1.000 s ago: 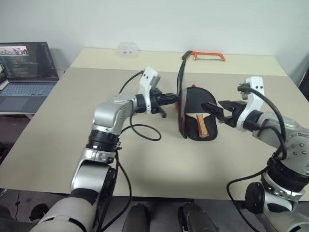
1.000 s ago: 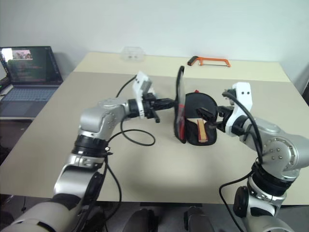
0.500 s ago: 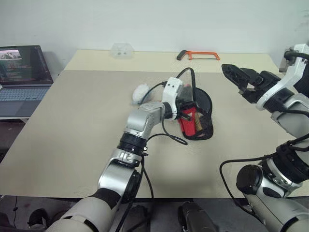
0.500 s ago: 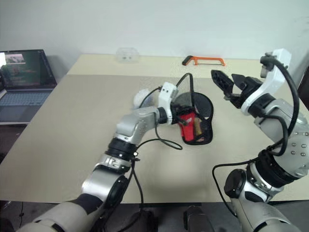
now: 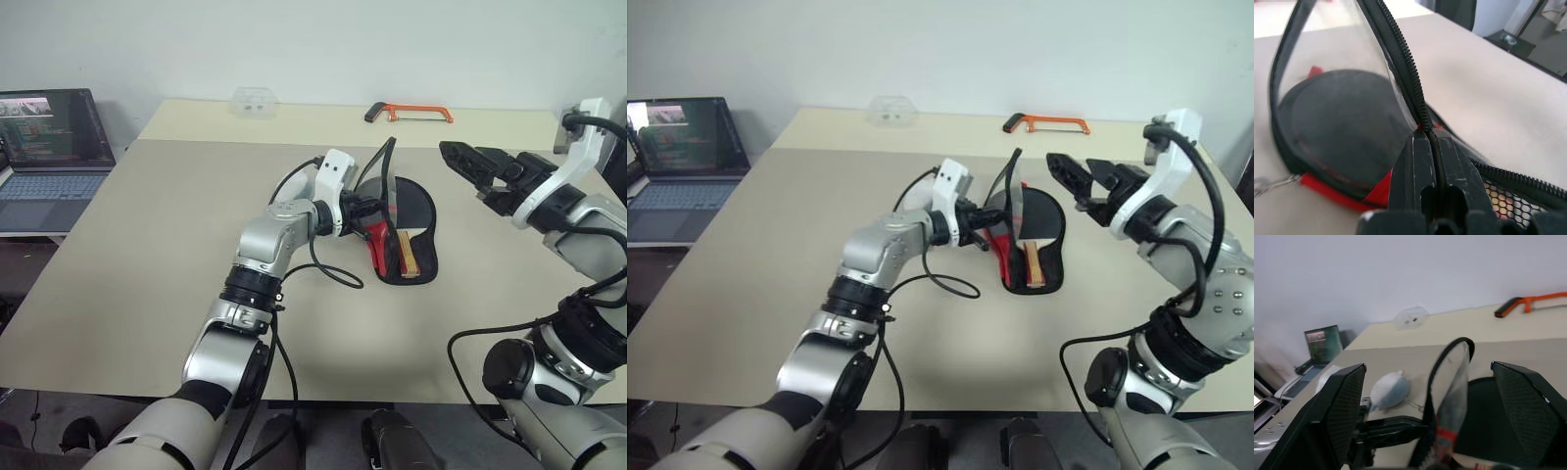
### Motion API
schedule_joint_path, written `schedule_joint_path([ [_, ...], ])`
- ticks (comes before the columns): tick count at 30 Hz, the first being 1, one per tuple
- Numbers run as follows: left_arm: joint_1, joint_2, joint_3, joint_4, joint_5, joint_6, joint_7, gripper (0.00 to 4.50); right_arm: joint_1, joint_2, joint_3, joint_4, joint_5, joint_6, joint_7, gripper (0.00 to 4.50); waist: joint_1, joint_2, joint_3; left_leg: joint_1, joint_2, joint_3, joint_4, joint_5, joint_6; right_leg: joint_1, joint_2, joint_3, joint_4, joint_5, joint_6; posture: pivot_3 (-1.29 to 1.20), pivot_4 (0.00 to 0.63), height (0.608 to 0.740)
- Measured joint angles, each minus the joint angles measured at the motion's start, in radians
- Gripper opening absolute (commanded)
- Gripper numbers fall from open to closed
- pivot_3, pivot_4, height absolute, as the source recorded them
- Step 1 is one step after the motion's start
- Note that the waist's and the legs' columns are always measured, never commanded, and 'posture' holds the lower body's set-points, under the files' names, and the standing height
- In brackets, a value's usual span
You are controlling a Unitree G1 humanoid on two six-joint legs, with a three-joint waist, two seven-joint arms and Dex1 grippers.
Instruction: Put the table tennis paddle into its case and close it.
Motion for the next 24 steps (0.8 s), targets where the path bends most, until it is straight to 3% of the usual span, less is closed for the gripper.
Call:
schedule_joint_path([
  [7, -0.053, -0.106, 0.012, 0.014, -0.015, -0.02, 0.069, 0.05, 0.004, -0.029, -0.003, -0.001, 0.025, -0.021, -0.001, 4.5, 0.0, 0.0, 0.0, 0.0, -0.001, 0.0, 0.0, 0.0, 0.0, 0.0, 0.0, 0.0, 0.0, 0.0, 0.0, 0.0, 0.15, 0.74],
  [16, -0.179, -0.108, 0.046, 0.21, 0.024, -0.136, 0.117, 0.05, 0.036, -0.036, 0.02, 0.012, 0.028, -0.051, -0.008, 4.5, -0.001, 0.0, 0.0, 0.0, -0.005, -0.001, -0.001, 0.0, 0.0, 0.0, -0.001, 0.0, -0.001, 0.0, 0.0, 0.0, 0.15, 0.74],
  [19, -0.18, -0.106, 0.043, 0.224, 0.028, -0.112, 0.096, 0.61, 0.037, -0.039, 0.039, 0.018, 0.028, -0.063, -0.014, 4.5, -0.001, 0.0, 0.0, -0.001, -0.005, -0.001, -0.001, 0.0, 0.0, 0.0, -0.001, 0.0, -0.001, 0.0, 0.0, 0.0, 0.15, 0.74],
  [24, -0.133, -0.083, -0.006, 0.173, 0.036, -0.055, 0.048, 2.34, 0.052, -0.044, 0.047, 0.02, 0.028, -0.079, -0.022, 4.5, -0.001, 0.0, 0.0, -0.001, -0.005, -0.001, -0.001, 0.0, 0.0, 0.0, -0.001, 0.0, -0.001, 0.0, 0.001, 0.0, 0.15, 0.74],
])
